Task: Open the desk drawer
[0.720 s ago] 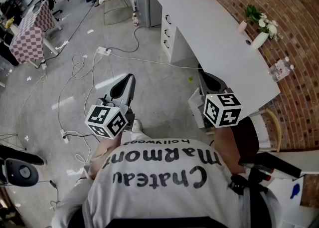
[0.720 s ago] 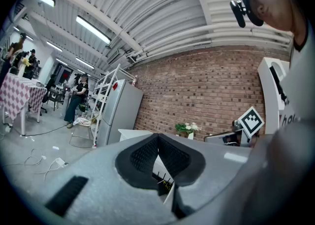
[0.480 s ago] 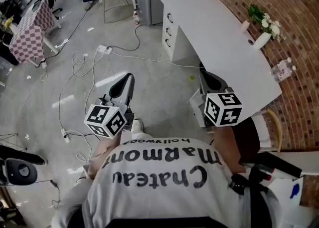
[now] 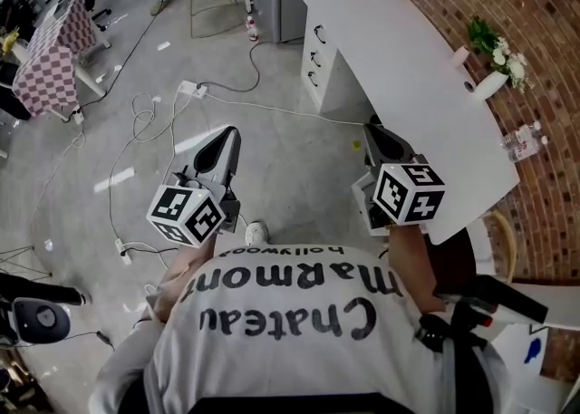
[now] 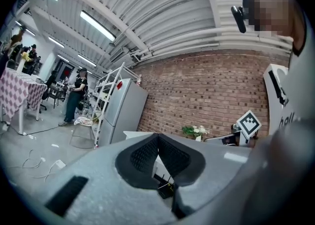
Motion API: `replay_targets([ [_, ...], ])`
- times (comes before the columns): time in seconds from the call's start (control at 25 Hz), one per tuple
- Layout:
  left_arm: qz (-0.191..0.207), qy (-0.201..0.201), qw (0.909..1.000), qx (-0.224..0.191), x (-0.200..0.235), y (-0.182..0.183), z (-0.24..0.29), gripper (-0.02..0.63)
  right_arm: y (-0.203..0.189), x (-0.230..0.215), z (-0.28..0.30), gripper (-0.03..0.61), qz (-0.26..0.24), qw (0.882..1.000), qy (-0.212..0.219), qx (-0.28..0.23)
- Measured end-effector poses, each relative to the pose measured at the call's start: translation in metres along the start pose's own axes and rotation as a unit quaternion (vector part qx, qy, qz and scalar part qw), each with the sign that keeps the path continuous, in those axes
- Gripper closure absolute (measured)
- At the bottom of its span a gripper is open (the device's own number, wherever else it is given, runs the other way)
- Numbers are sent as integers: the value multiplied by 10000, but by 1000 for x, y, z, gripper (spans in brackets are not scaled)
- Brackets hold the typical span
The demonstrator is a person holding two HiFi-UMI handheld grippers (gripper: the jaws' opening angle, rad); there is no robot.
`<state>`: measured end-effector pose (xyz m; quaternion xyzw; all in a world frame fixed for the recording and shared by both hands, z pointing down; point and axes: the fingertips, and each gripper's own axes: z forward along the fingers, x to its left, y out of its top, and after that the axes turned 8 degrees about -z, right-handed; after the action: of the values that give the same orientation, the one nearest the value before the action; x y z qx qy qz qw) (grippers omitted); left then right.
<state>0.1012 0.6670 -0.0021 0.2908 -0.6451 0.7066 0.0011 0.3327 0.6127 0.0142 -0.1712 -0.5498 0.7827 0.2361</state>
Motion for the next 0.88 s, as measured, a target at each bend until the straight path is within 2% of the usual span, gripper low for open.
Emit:
replay_targets([
  [0.24, 19, 189, 9998, -52, 67, 38, 18, 598, 30, 13, 63, 564, 6, 9999, -104, -44],
  [0.44, -62, 4, 9998, -195, 115, 75, 33, 598, 54, 28, 109, 563, -86, 9997, -213, 7],
  [0.68, 84, -284, 9996, -15, 153, 85, 48, 598, 66, 36, 151, 563, -269, 9988, -392, 118],
  [0.88, -113, -340, 9994, -10, 176, 87, 66, 598, 65, 34, 174, 563, -236, 9981, -500, 265],
])
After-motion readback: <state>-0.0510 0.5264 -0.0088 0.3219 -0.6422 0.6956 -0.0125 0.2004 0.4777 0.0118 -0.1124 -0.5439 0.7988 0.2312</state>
